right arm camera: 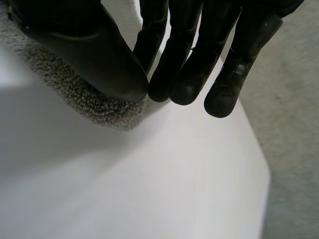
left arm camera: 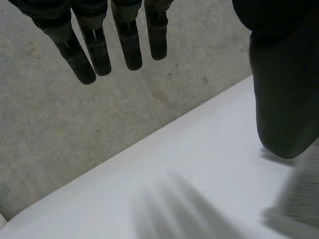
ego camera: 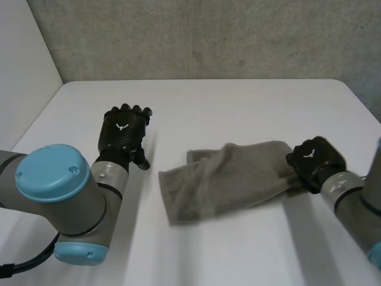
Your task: Fold the towel.
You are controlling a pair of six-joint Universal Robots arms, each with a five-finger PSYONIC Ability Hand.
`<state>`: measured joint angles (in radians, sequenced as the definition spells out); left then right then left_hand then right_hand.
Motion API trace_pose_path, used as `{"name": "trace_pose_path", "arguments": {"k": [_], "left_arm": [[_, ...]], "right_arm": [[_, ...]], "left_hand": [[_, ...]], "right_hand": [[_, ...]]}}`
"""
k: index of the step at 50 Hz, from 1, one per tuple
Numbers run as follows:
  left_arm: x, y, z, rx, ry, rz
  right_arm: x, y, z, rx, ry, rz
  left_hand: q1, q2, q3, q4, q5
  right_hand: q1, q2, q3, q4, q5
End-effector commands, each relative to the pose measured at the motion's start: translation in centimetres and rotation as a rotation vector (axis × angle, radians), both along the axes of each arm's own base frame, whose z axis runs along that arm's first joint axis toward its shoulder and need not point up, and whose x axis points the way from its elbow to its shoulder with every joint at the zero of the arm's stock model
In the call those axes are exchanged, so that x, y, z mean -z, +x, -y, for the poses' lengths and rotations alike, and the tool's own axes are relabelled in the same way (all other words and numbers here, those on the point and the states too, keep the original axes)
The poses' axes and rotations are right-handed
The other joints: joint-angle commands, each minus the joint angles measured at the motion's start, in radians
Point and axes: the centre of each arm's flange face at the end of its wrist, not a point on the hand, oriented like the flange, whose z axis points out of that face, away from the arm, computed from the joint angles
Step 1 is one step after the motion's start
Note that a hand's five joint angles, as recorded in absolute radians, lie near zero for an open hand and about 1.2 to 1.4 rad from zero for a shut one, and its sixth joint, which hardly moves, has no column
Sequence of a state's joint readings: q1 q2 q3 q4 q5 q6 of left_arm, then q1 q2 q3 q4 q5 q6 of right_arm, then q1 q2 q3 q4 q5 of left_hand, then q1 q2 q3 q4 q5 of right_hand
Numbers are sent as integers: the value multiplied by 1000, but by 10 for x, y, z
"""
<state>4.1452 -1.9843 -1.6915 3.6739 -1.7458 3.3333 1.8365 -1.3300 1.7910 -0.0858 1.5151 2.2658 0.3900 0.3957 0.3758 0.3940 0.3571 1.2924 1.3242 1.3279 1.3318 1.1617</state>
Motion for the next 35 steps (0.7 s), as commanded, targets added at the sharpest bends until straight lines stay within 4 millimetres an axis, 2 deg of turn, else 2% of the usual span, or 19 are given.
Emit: {"name": "trace_pose_path", "arguments": {"k": [1,2,3,6,7,8,10,11,12,13,15,17,18,19,20,21,27,31,35], "left_arm": [[-9,0,0,0,-21,-13],[-11,-1,0,2,-26,-17],[-15,0,-1,2,-35,-22],[-18,0,-1,2,-42,-27],[-21,0,-2,2,-48,-31],[-23,0,-2,4,-53,-34],[-24,0,-3,4,-55,-35],[-25,1,-3,4,-57,-36],[-25,1,-3,4,-57,-37],[-25,0,-4,5,-57,-37],[-24,0,-4,7,-55,-35],[-24,0,-4,7,-53,-34],[-23,0,-5,8,-51,-35],[-22,-1,-6,13,-48,-35],[-22,-1,-6,13,-48,-35],[-22,-2,-6,14,-48,-35],[-24,-7,-9,33,-53,-42],[-25,-16,-16,65,-59,-46],[-28,-29,-19,108,-69,-56]], "right_arm": [[-34,22,1,-72,-115,26],[-41,40,-9,-125,-127,72],[-41,40,-9,-126,-127,73],[-49,74,-30,-227,-119,160],[-46,89,-41,-274,-103,182],[-46,89,-41,-275,-103,183],[-34,119,-70,-387,-64,198],[-34,119,-70,-388,-64,198],[-29,135,-90,-457,-56,200],[-29,135,-90,-458,-55,200],[-18,153,-123,-558,-29,197],[-14,156,-133,-582,-12,193],[-8,155,-134,-581,2,184],[-8,155,-134,-581,2,184],[-1,154,-132,-569,17,171],[2,152,-128,-555,27,163],[-2,143,-110,-490,18,176],[-35,124,-85,-375,-15,307],[-46,106,-61,-272,0,406]], "left_hand": [[-88,-94,-74,-92,-230],[-88,-94,-74,-92,-230],[-91,-97,-77,-95,-233],[-94,-100,-80,-98,-236],[-94,-100,-80,-98,-236],[-97,-103,-83,-101,-239],[-100,-106,-86,-104,-242],[-100,-106,-86,-104,-242],[-100,-106,-86,-104,-242],[-100,-106,-86,-104,-242],[-100,-106,-86,-104,-242],[-100,-106,-86,-104,-242],[-100,-106,-86,-104,-242],[-103,-109,-89,-107,-245],[-103,-109,-89,-107,-245],[-112,-118,-98,-116,-253],[-112,-118,-98,-116,-253],[-112,-118,-98,-116,-253],[-112,-118,-98,-116,-253]], "right_hand": [[104,72,68,64,60],[104,72,68,64,60],[104,72,68,64,60],[104,72,68,64,60],[104,72,68,64,60],[104,72,68,64,60],[104,72,68,64,60],[104,72,68,64,60],[104,72,68,64,60],[104,72,68,64,60],[104,72,68,64,60],[18,-14,-18,-22,-26],[-390,-422,-426,-429,-434],[-394,-426,-430,-434,-438],[-758,-789,-793,-797,-801],[-924,-956,-959,-963,-968],[-1118,-1150,-1153,-1157,-1162],[-1118,-1150,-1153,-1157,-1162],[-1118,-1150,-1153,-1157,-1162]]}}
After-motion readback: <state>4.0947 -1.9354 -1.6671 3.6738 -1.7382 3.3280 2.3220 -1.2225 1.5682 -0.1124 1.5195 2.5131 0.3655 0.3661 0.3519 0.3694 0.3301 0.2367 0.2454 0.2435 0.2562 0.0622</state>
